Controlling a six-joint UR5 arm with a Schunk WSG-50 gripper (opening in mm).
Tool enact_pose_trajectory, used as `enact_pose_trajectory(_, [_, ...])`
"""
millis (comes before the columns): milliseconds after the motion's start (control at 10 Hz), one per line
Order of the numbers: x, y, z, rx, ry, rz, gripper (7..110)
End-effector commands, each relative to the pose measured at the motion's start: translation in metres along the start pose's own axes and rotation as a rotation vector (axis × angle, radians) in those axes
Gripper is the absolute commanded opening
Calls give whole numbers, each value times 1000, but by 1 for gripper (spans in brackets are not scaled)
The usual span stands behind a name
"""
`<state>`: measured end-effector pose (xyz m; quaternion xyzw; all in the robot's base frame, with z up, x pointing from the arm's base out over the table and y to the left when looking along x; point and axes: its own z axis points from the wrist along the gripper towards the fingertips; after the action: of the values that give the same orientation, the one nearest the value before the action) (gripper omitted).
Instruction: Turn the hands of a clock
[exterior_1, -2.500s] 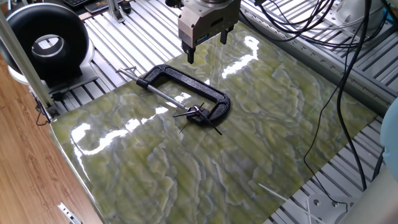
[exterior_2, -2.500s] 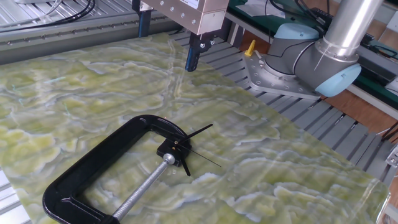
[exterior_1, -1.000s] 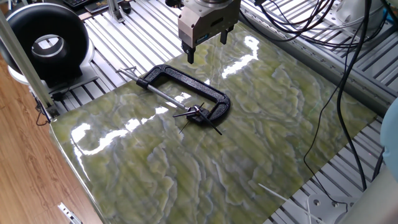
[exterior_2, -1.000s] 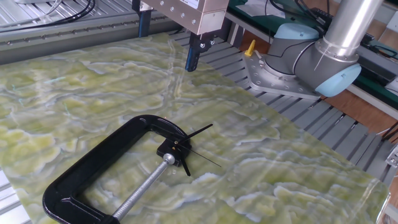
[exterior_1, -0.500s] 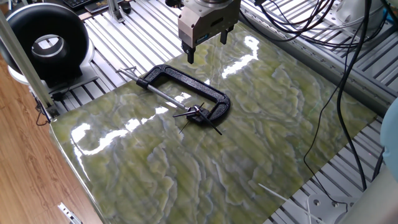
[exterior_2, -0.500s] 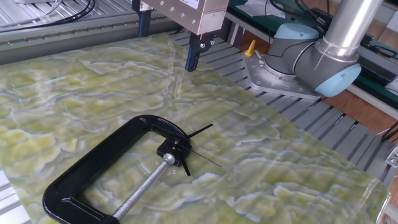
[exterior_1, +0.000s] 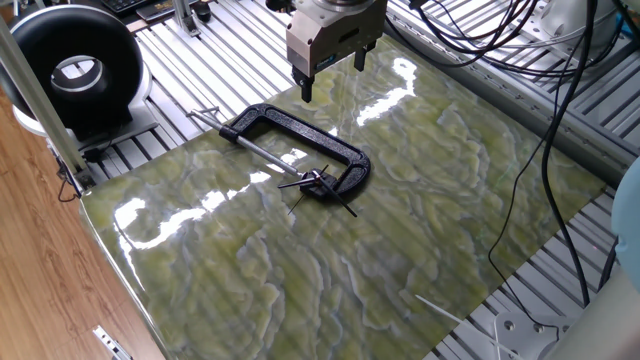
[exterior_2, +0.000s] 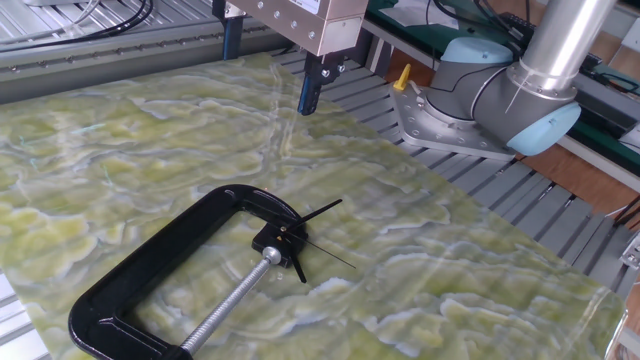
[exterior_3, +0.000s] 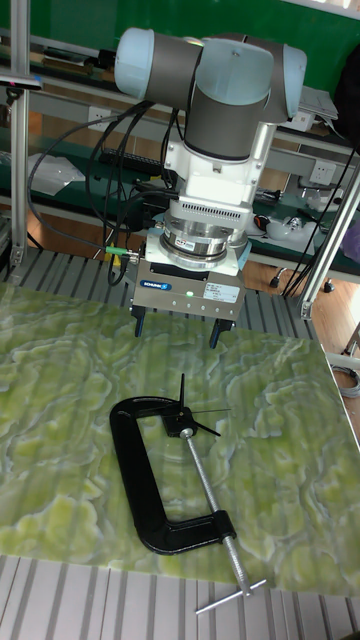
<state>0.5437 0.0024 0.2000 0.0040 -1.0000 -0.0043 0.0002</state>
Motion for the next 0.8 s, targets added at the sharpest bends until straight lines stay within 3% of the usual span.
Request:
enact_pose_trajectory(0, [0, 2, 0, 0, 0, 0, 107])
enact_pose_trajectory(100, [3, 17, 2, -51, 18, 180, 107])
enact_pose_trajectory(200, [1, 19, 4, -54, 17, 180, 7])
enact_pose_trajectory(700, [0, 19, 7, -54, 15, 176, 7])
